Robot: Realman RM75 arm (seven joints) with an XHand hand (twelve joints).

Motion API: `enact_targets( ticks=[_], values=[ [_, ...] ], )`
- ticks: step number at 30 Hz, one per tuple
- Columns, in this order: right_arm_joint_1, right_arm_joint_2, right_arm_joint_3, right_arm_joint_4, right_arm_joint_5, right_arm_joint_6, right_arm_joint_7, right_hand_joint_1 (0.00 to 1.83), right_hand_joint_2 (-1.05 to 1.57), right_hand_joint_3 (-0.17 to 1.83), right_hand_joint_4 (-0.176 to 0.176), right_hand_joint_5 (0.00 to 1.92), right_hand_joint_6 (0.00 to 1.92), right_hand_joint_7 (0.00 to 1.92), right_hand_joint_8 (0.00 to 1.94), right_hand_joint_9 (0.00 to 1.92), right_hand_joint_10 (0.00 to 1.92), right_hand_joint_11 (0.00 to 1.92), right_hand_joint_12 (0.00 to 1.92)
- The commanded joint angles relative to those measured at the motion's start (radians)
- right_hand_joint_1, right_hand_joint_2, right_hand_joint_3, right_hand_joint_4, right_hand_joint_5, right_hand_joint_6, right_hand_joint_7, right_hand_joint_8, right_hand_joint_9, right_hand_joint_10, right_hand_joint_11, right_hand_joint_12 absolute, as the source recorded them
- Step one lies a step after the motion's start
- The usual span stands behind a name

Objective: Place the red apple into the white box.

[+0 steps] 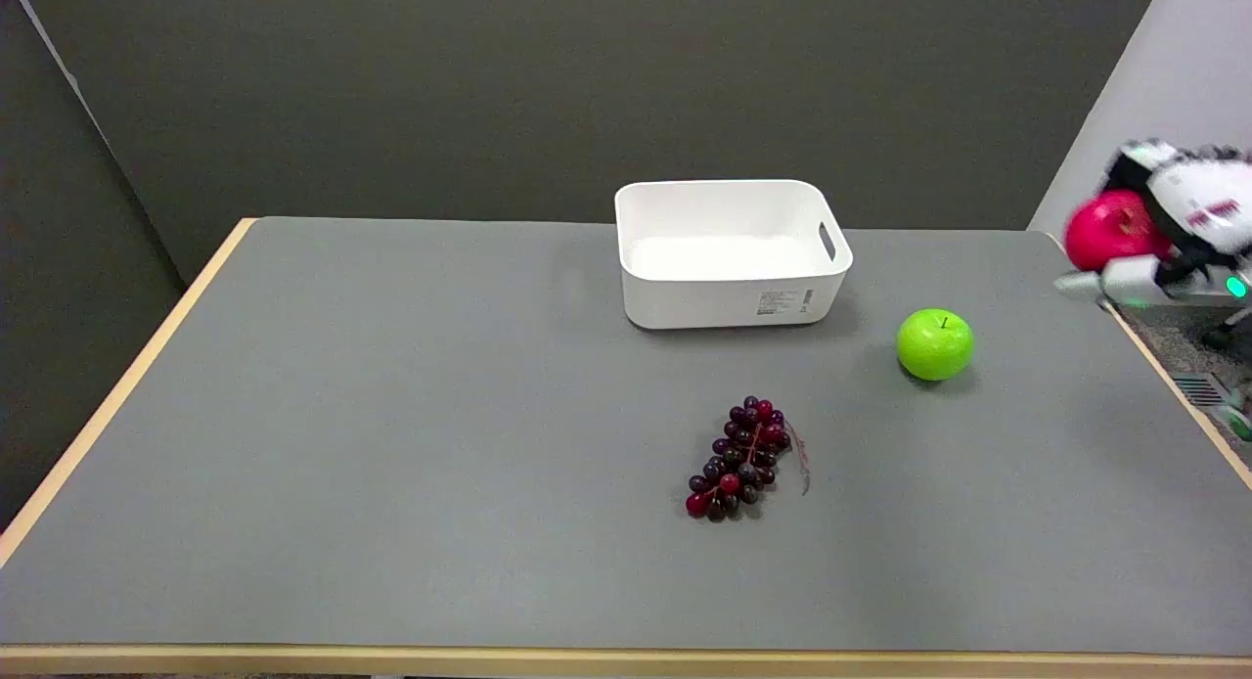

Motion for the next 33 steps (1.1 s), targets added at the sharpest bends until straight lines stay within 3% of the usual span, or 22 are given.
enact_targets(
  ticks=[1,5,19,26,33],
  values=[
    [0.691,0.181,-0.660,-0.194,0.047,0.198,-0.006,1.05,1.39,0.15,-0.176,0.40,1.81,0.44,1.88,0.65,1.92,0.42,1.92],
    [0.864,0.095,-0.828,-0.274,0.047,0.185,-0.009,1.05,1.38,0.15,-0.176,0.41,1.80,0.45,1.87,0.66,1.92,0.42,1.92],
    [1.227,-0.162,-1.148,-0.641,0.043,0.194,-0.001,1.06,1.38,0.15,-0.176,0.41,1.80,0.45,1.86,0.66,1.92,0.43,1.92],
    [1.355,-0.306,-1.243,-0.867,0.036,0.199,-0.001,1.05,1.38,0.15,-0.176,0.41,1.80,0.45,1.86,0.66,1.92,0.43,1.92],
    [1.432,-0.389,-1.281,-1.072,0.035,0.212,-0.001,1.05,1.39,0.15,-0.176,0.40,1.82,0.44,1.88,0.62,1.92,0.39,1.92]
  ],
)
